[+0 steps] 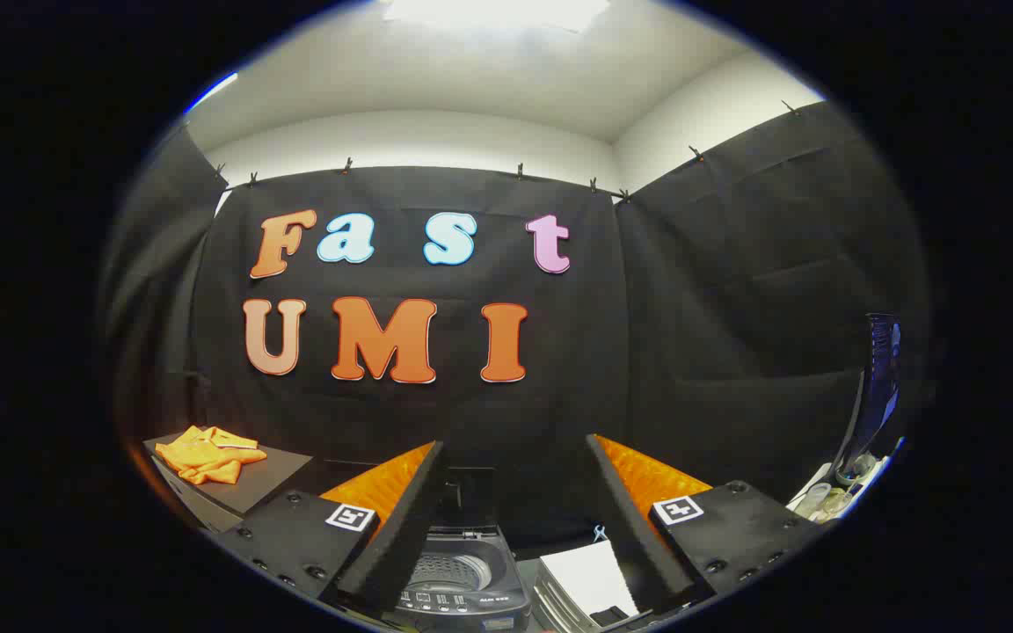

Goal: Put the clothes into the washing machine and then close the washing machine lid.

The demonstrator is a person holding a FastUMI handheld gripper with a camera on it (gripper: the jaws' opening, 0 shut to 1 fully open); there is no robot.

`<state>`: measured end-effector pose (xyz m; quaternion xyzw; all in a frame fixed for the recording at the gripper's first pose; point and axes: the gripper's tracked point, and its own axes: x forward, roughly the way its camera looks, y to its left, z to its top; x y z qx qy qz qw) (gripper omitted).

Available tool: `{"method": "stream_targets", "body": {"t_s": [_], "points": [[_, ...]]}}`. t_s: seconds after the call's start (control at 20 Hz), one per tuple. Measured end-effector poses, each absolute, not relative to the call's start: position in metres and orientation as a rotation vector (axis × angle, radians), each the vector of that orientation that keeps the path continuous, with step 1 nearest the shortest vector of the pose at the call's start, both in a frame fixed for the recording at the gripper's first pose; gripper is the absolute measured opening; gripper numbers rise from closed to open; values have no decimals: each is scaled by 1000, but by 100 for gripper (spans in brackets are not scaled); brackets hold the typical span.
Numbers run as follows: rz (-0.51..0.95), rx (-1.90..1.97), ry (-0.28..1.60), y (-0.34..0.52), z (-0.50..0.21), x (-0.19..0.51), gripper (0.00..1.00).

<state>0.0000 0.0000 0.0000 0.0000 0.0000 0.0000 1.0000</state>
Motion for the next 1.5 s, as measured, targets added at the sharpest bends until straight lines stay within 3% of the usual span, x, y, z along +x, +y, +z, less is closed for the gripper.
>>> {"method": "stream_targets", "body": {"t_s": [1.0,1.5], "points": [[21,32,4,19,0,6,99],[135,31,-56,73,9,1,98]]}}
